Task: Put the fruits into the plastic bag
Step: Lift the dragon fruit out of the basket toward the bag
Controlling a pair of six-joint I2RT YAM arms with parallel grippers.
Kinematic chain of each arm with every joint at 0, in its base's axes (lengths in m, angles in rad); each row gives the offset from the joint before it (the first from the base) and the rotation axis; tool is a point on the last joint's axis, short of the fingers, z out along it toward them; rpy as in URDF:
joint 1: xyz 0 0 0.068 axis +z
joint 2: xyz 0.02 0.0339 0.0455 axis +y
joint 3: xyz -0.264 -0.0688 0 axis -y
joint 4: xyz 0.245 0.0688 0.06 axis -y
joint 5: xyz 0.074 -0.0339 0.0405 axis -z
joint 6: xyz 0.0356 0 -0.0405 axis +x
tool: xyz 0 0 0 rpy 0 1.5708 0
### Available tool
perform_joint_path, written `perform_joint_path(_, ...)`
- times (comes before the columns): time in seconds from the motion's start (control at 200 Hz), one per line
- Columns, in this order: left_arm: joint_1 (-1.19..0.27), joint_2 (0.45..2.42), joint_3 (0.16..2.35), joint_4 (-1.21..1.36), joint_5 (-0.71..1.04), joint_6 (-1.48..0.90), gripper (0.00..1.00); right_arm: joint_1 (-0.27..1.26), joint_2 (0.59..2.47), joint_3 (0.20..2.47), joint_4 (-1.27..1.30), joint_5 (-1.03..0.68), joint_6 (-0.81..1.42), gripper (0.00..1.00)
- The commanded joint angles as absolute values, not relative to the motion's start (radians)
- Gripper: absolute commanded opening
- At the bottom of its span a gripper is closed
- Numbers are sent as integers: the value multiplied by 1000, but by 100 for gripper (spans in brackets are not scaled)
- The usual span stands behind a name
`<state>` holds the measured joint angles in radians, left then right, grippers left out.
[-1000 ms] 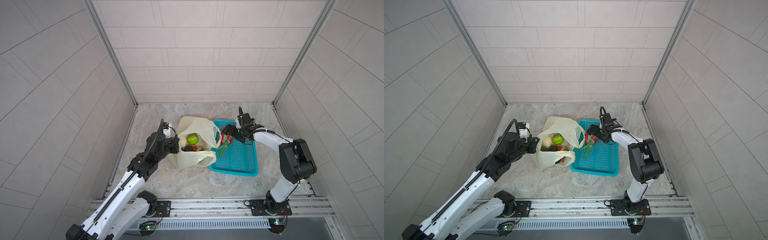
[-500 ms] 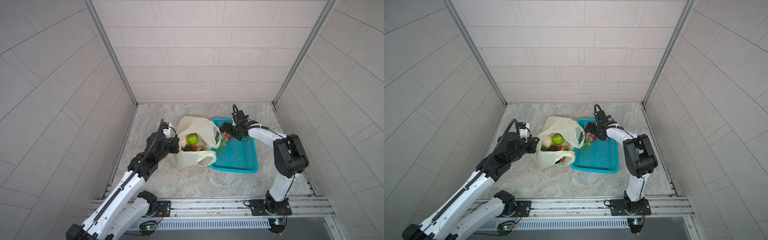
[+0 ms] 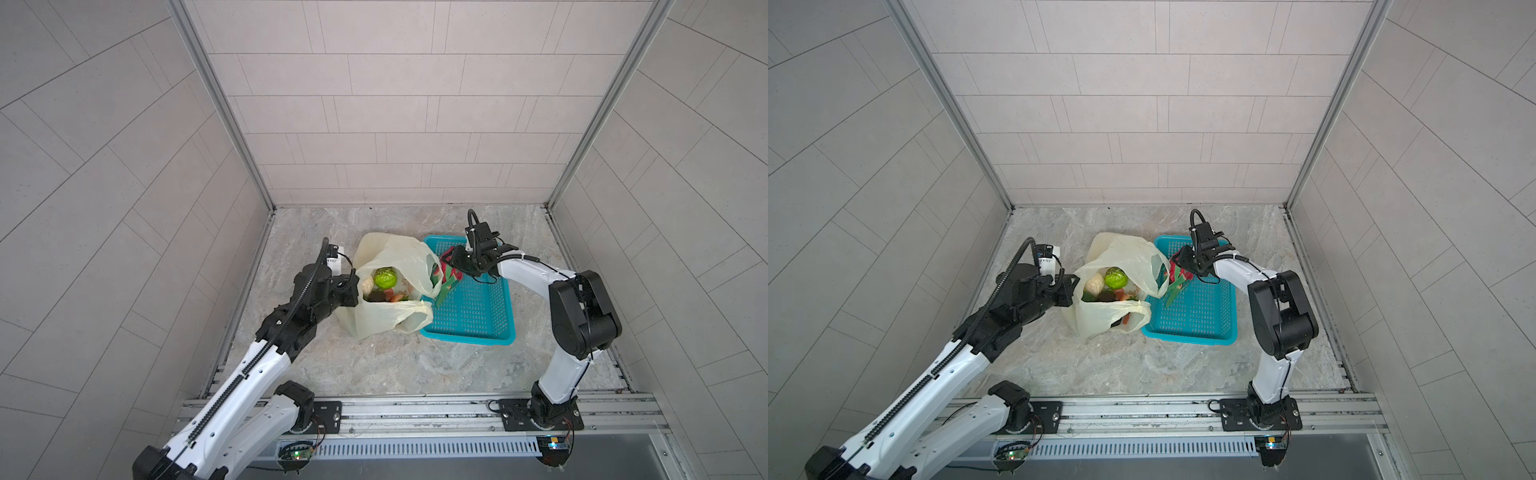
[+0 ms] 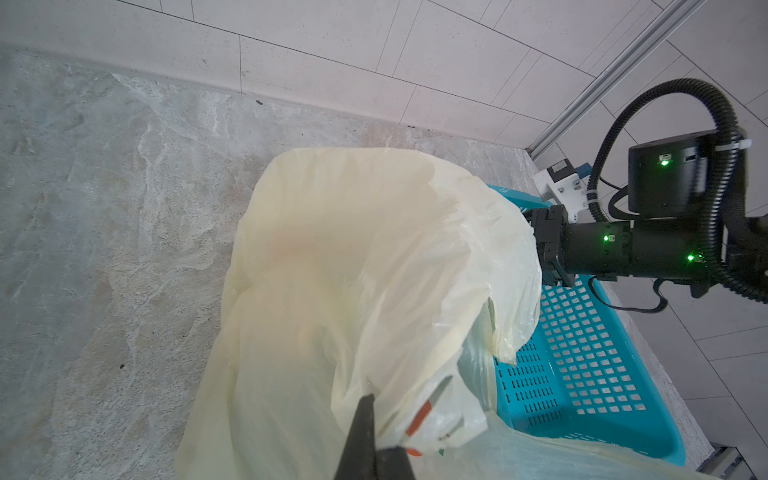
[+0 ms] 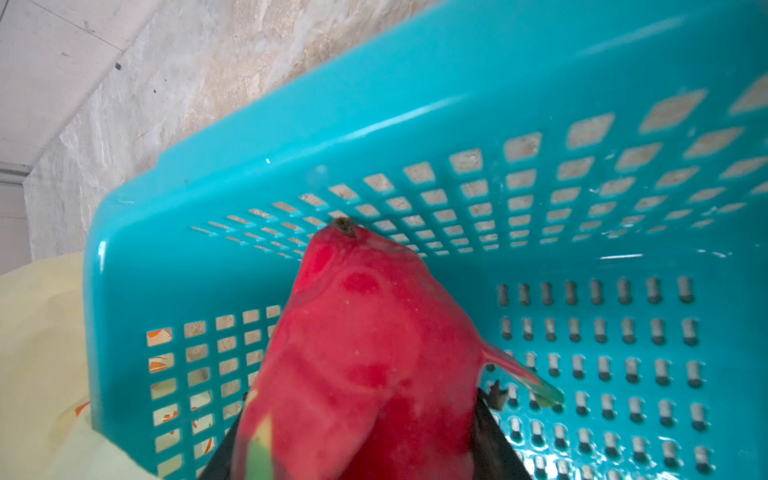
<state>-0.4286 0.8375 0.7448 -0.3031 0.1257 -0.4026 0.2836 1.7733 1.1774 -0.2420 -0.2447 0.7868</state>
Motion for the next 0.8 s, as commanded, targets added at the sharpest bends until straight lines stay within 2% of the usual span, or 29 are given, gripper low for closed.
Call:
perform_joint_path(0.0, -431, 837, 752, -299, 124, -388, 0, 266, 1737, 1135, -340, -234, 769, 21)
perform_joint_path(0.175, -431, 831, 748, -299, 125, -388, 0, 253, 1605, 1137, -394, -241, 718, 15)
perform_joint_path(0.395, -431, 824, 742, -295, 136, -388, 0, 254, 1445, 1197, -488, -248, 571, 15)
perform_joint_path(0.535, -432, 825, 741, -286, 153, -387, 0, 275, 1351, 1244, -485, -313, 466, 16)
perform_joint_path(0.681, -432, 833, 744, -273, 171, -388, 0, 369, 1247, 1228, -357, -337, 405, 17)
perform_joint_path(0.796, -432, 836, 745, -260, 190, -391, 0, 480, 1246, 1257, -333, -323, 351, 19)
